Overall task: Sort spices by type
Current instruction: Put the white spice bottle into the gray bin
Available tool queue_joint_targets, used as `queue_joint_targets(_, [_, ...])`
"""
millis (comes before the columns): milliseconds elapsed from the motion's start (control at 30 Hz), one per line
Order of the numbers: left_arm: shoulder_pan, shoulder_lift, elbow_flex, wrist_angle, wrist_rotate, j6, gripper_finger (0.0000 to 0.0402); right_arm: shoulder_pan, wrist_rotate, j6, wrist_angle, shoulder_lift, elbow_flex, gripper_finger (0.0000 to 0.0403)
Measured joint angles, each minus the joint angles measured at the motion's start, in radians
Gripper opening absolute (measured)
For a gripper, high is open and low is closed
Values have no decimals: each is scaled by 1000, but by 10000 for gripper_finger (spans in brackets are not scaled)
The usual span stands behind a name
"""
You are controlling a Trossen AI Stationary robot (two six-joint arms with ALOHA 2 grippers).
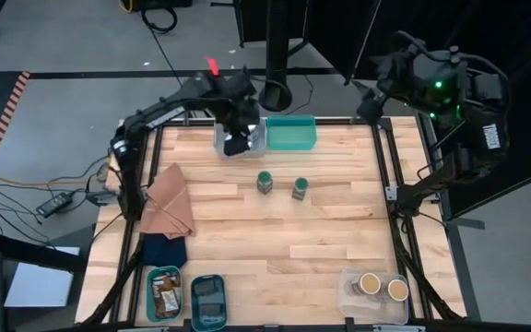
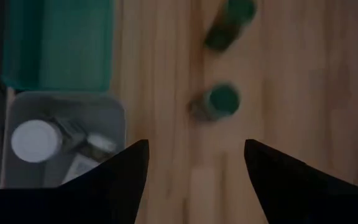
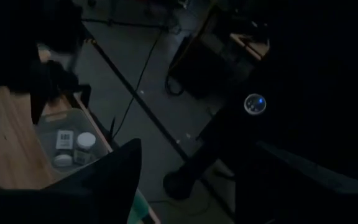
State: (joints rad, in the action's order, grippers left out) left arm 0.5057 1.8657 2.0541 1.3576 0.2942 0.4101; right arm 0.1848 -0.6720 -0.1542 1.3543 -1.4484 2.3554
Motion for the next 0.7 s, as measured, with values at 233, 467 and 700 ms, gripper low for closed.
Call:
queue_joint_targets(233, [97,66,-76,-83,14,153,265,0,3,39,21,-6,-1,307])
queue_joint_targets(467, [153,72,-259,-118,34,261,240,0,3,39,65,-36,-1,308])
queue_joint_targets(700, [146,72,-394,-270,-58,321,224,0,3,40,71,-49,-1,307])
